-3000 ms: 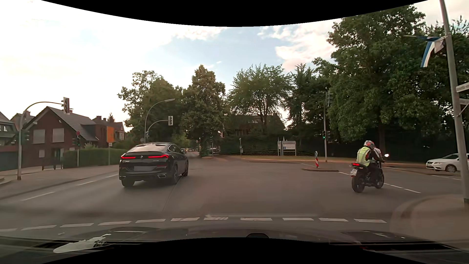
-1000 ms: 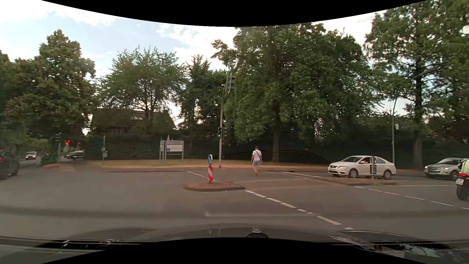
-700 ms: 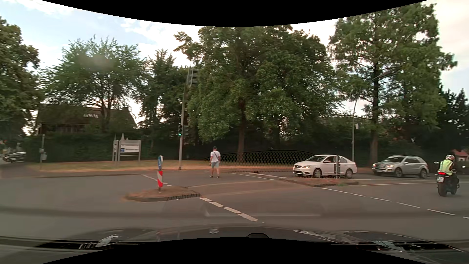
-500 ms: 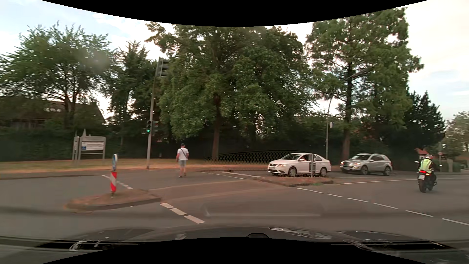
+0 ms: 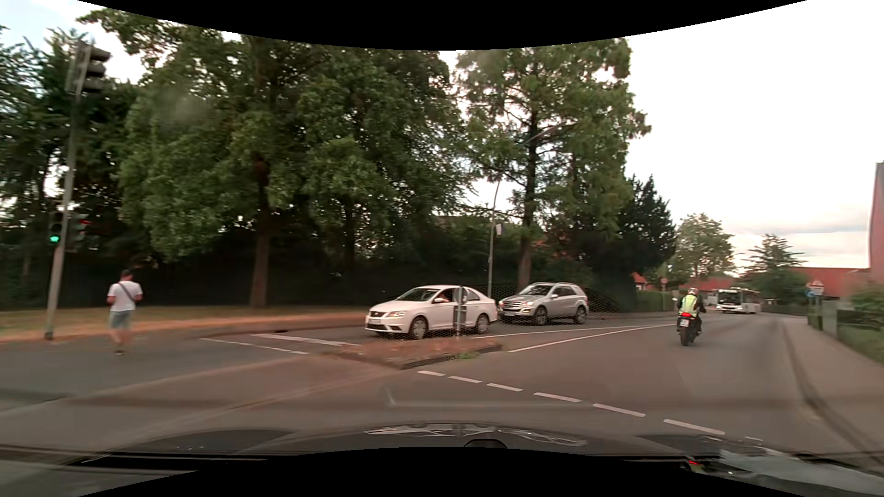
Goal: Follow the waypoints while adhering to traffic rules and regulations
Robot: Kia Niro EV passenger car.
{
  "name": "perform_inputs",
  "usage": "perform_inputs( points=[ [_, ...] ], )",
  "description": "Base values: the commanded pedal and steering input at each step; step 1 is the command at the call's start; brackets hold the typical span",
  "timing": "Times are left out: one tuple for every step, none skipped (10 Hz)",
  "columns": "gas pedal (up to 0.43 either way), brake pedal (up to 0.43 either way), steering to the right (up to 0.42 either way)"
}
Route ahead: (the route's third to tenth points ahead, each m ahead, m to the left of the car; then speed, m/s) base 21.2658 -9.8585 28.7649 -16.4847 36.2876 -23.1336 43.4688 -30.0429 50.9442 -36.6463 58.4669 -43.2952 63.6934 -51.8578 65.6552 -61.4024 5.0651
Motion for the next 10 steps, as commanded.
perform_inputs(
  points=[
    [0.228,0.000,0.464],
    [0.240,0.000,0.430],
    [0.240,0.000,0.385],
    [0.240,0.000,0.339],
    [0.240,0.000,0.293],
    [0.240,0.000,0.251],
    [0.240,0.000,0.219],
    [0.240,0.000,0.205],
    [0.240,0.000,0.183],
    [0.240,0.000,0.172]
  ],
)
